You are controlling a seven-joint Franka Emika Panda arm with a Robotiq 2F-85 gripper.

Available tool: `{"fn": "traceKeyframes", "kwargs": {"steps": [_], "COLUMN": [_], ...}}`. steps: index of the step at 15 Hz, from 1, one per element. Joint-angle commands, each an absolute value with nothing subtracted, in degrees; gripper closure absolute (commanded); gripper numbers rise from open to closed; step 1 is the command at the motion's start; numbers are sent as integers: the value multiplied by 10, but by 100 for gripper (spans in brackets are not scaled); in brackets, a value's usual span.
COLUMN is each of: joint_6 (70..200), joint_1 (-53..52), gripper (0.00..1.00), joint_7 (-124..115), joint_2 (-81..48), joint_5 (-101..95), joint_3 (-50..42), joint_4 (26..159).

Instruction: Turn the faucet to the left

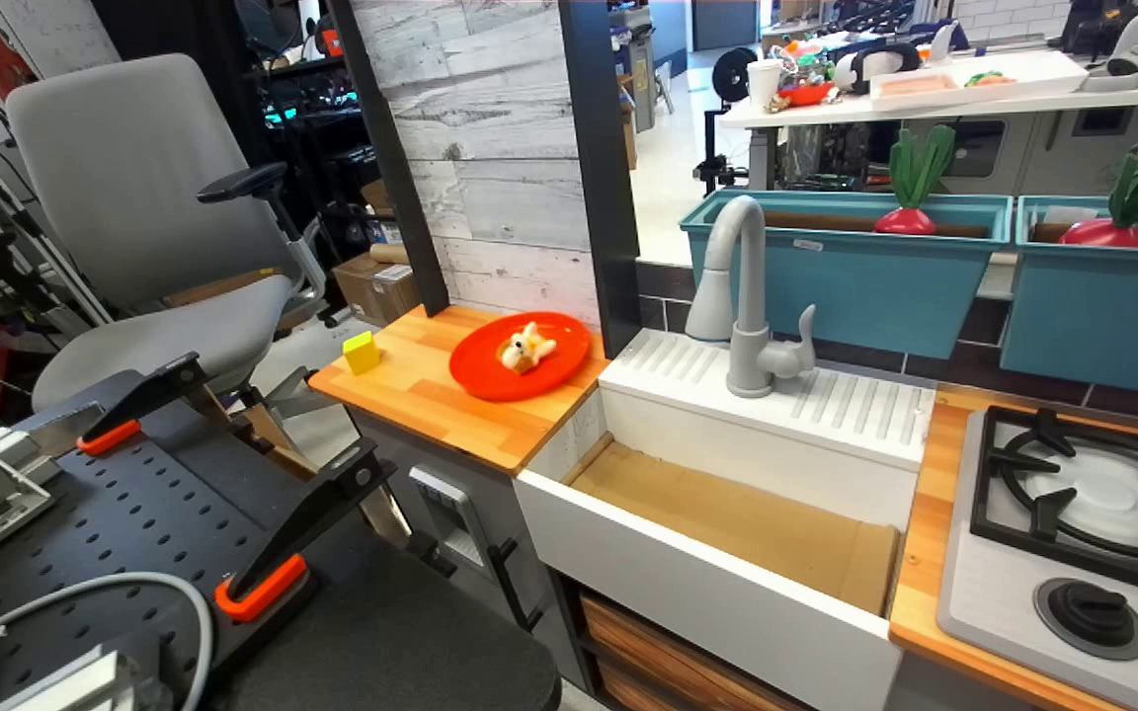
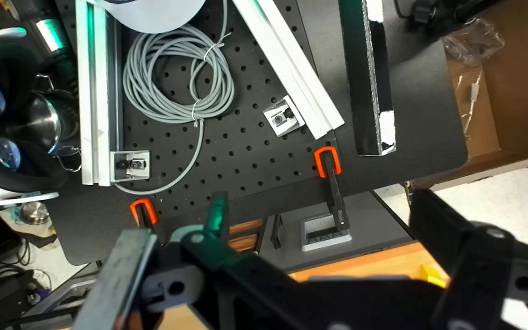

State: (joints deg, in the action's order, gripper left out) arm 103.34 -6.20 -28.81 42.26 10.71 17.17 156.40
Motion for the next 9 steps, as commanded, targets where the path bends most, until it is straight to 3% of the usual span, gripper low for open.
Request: {"fn": "traceKeyframes", "kwargs": {"steps": [1, 9], "joint_6": [1031, 1070], "joint_1": [-62, -23], "gripper": [0, 0], "joint_7": [-288, -278], "joint_2": [423, 382], "joint_5": [106, 66], "joint_3": [171, 155], "joint_4": [1563, 1536]}}
